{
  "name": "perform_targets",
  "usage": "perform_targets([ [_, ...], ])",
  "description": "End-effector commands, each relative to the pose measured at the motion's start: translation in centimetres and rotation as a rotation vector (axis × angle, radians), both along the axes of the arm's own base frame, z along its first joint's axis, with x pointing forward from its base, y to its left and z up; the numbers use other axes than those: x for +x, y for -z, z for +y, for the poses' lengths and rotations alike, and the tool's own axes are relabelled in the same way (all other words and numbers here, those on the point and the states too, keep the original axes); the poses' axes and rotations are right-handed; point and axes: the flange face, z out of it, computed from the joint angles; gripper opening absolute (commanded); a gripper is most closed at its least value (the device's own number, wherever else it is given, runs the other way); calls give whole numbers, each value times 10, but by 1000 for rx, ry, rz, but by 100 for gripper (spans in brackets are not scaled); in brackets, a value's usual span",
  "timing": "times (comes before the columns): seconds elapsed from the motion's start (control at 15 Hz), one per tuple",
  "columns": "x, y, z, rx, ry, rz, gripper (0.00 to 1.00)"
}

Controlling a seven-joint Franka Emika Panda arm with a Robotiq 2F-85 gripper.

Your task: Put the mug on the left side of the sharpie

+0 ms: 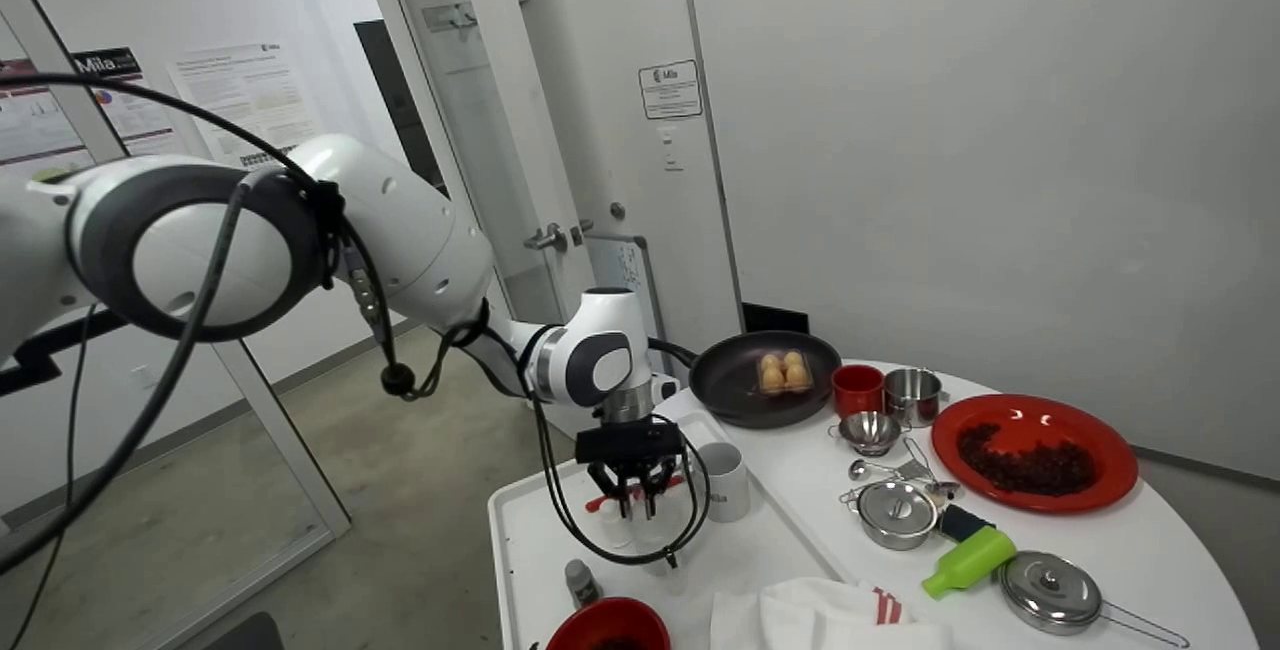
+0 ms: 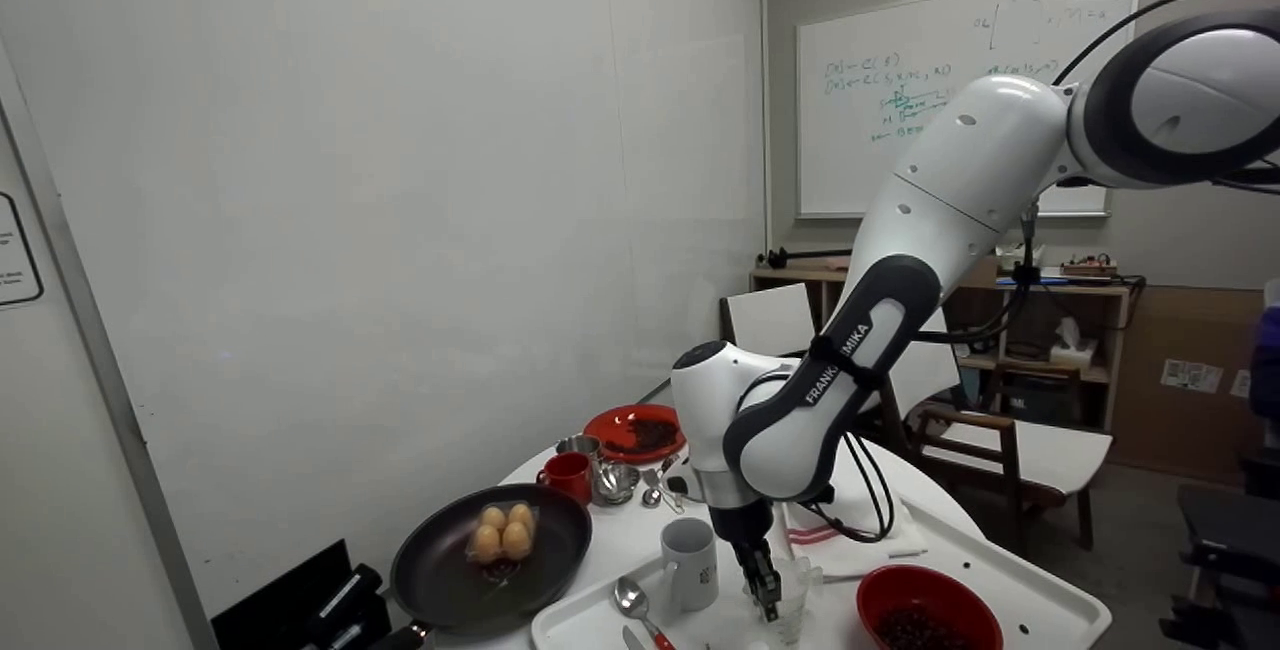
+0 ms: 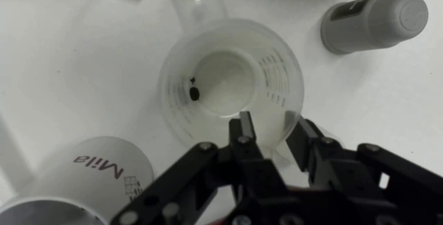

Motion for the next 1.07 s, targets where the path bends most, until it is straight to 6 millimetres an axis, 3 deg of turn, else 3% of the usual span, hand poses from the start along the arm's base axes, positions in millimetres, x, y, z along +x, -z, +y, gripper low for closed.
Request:
perform_targets([
  [0.0, 9, 2, -13, 9, 13, 6, 64],
  [0.33, 18, -34, -61, -25, 144, -13, 98],
  [0.73, 21, -109, -123, -51, 367, -61, 100],
  [1.0, 22, -138, -151, -136, 535, -117, 100],
])
